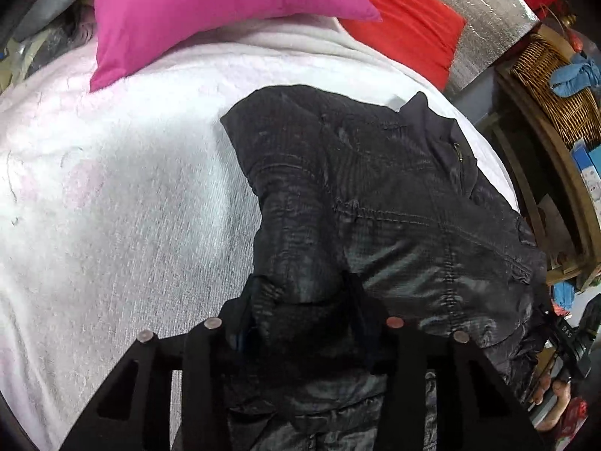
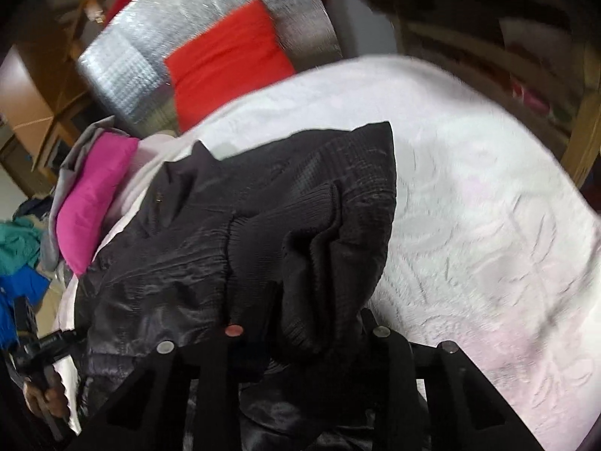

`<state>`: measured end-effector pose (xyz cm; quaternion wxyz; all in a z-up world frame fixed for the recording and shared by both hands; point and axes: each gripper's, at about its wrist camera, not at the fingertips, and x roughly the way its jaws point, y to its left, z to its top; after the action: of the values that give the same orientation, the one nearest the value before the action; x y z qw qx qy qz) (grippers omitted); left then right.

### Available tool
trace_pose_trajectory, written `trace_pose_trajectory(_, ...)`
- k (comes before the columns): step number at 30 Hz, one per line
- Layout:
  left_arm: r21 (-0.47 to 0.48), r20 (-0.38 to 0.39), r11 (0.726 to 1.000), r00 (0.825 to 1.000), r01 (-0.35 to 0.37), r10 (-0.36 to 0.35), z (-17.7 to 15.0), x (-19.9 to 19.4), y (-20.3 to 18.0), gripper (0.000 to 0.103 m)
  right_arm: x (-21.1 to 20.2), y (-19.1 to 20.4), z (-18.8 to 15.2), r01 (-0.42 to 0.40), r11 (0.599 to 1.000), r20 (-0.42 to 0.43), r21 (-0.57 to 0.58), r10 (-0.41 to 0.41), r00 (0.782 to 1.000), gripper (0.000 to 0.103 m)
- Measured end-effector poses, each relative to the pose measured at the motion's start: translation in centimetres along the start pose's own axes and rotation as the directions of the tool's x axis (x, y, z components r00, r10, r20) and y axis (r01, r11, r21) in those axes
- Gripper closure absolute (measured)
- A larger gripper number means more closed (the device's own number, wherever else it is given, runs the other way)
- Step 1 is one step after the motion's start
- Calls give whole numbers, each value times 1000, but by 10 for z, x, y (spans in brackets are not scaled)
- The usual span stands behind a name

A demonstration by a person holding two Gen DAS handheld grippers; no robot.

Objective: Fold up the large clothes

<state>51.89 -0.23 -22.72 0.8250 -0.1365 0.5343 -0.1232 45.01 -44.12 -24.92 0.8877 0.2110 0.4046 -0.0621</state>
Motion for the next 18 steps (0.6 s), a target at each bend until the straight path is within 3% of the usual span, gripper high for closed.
trace_pose_trajectory(5, 72, -5, 995, 997, -71, 71, -1, 12, -11, 53, 16, -8, -9, 39, 997, -60, -60, -42, 997, 70)
trace_pose_trajectory(8, 122, -1, 983, 990, -139, 140, -2, 20, -18, 44, 23, -13, -11, 46, 996, -55, -79, -51, 997, 57)
trace_pose_trajectory(11, 140, 9, 975, 985, -173, 173, -4, 18, -25, 44, 18, -17, -11, 40, 998, -58, -55, -43, 997, 46)
trace_pose_trajectory(13, 145, 16, 971, 981, -191, 191, -6, 11, -25, 44, 10, -22, -12, 41, 999, -65, -32, -43, 997, 32)
trace_pose_trajectory(18, 154, 51, 961, 974, -228, 223, -25, -19, -21, 44, -35, -39, -21, -11, 999, -25, 33, 12, 1000, 30)
